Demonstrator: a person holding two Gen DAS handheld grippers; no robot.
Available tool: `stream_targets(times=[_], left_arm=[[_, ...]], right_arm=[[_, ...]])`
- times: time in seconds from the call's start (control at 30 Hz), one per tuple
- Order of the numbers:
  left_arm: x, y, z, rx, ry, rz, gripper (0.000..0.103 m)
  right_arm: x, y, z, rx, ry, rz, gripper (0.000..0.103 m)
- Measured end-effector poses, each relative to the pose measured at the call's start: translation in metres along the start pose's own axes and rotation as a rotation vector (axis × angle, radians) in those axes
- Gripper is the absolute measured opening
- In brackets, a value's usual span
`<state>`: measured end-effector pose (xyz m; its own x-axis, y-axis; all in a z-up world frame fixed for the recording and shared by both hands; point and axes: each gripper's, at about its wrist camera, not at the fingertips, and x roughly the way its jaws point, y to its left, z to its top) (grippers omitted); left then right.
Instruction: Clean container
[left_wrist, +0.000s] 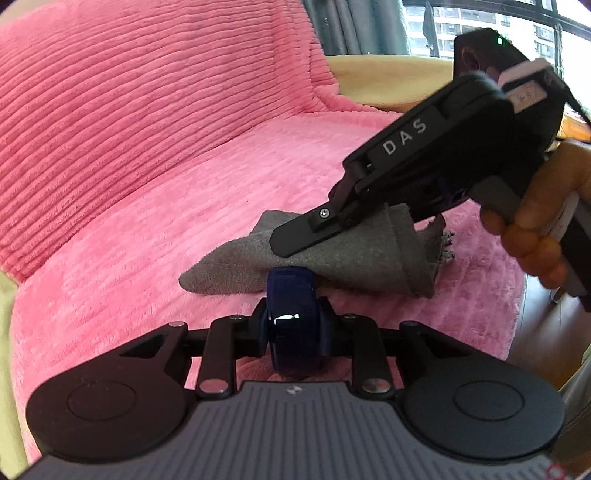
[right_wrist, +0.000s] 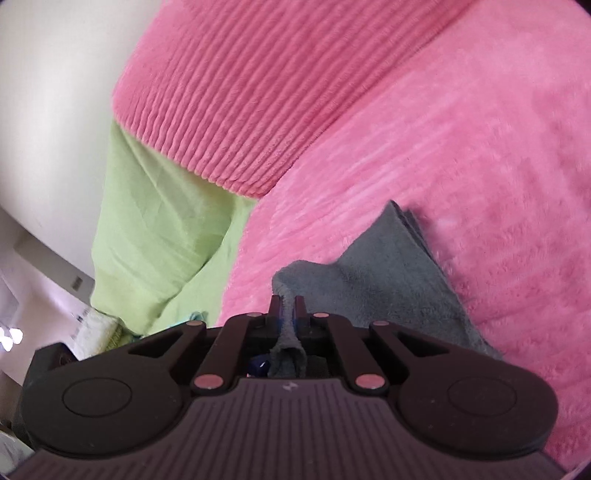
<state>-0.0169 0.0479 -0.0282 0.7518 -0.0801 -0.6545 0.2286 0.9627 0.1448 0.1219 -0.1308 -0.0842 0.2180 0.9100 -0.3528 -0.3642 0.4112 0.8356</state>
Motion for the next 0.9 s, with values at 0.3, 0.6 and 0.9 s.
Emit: stream_targets(times=[0.3,0.6,0.9], left_arm=[[-0.004,-0.003,-0.002,0.025,0.004,-0.006,0.03],[-0.013,0.002,0.004,-0.004,0.003,-0.012,0.031],[-0.009,-0.007,0.018,0.033,-0.105,-0.024,0.029]], right_arm=[[0.003,-0.015,-0.001,0.067,0.003,-0.045,0.004],[0.004,0.01,-0.006,0.005,0.017,0.025,0.004],[-0.018,0.007,0.003,0.029,-0.103,-0.021,0.005]])
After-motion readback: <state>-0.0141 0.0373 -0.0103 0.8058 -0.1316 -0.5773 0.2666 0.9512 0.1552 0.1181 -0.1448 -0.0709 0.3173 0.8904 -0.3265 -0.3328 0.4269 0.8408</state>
